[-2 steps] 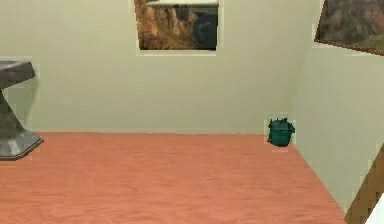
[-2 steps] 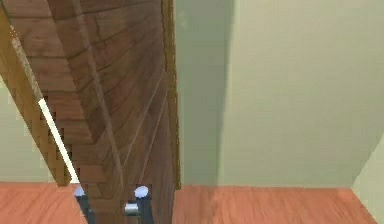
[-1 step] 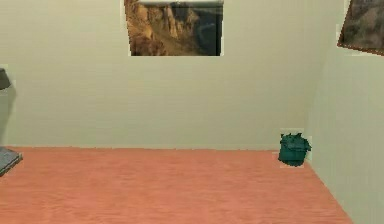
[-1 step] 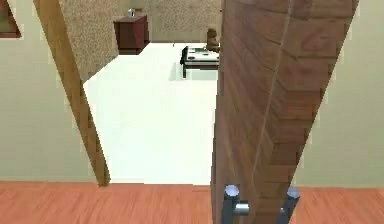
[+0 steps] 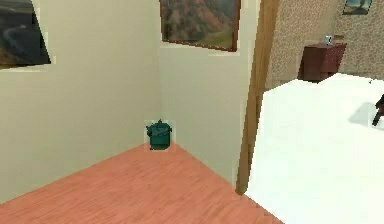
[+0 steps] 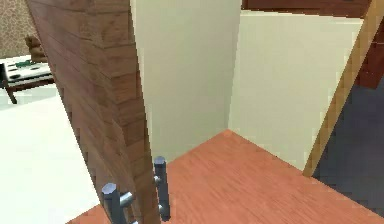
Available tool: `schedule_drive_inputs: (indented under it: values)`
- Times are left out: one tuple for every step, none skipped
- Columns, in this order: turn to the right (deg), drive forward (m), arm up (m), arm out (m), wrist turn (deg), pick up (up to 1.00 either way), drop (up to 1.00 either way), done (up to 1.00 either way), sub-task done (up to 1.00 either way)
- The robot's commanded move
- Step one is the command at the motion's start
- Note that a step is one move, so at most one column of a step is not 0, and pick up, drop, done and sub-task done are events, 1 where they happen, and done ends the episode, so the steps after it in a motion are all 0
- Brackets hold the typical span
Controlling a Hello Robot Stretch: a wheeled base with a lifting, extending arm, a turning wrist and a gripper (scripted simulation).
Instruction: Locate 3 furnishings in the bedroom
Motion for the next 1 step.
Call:
schedule_drive_inputs:
  values:
    - [0.0, 0.25, 0.00, 0.00, 0.0, 0.00, 0.00, 0.00, 0.00]
